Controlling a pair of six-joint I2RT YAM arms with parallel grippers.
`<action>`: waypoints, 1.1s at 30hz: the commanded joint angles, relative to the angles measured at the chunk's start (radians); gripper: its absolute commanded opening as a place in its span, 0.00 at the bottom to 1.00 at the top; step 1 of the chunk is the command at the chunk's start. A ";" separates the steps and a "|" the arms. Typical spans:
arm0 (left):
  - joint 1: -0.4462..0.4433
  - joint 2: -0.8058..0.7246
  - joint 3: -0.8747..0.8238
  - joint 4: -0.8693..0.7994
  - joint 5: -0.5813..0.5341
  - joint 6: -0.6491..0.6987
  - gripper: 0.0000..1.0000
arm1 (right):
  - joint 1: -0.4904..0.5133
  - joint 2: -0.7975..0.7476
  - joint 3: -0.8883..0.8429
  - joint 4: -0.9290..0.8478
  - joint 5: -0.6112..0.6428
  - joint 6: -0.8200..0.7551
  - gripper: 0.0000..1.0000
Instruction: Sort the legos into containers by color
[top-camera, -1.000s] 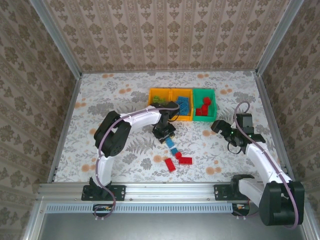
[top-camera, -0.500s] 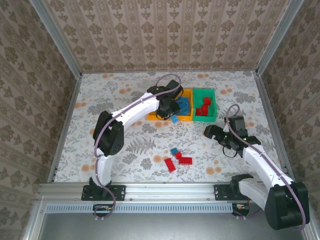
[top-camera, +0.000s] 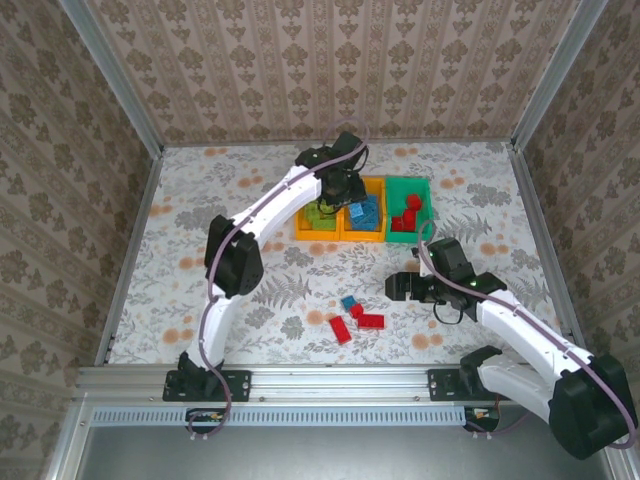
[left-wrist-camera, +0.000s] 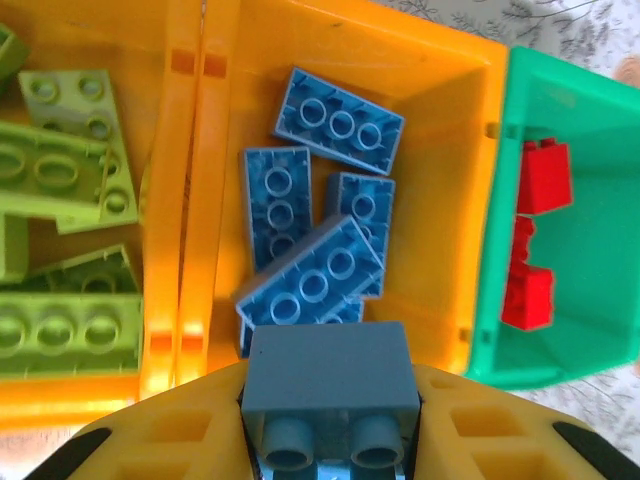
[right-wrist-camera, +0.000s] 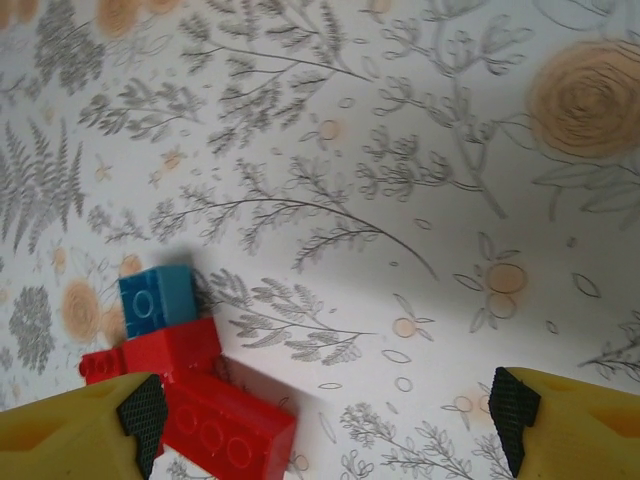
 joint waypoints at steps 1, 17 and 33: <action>0.018 0.039 0.040 -0.010 0.022 0.099 0.36 | 0.054 -0.032 0.059 0.001 0.003 -0.104 0.86; 0.075 0.132 0.112 0.112 0.137 0.176 0.48 | 0.344 0.128 0.182 -0.225 0.343 -0.114 0.88; 0.127 -0.020 0.032 0.203 0.225 0.209 1.00 | 0.483 0.368 0.307 -0.243 0.274 -0.494 0.90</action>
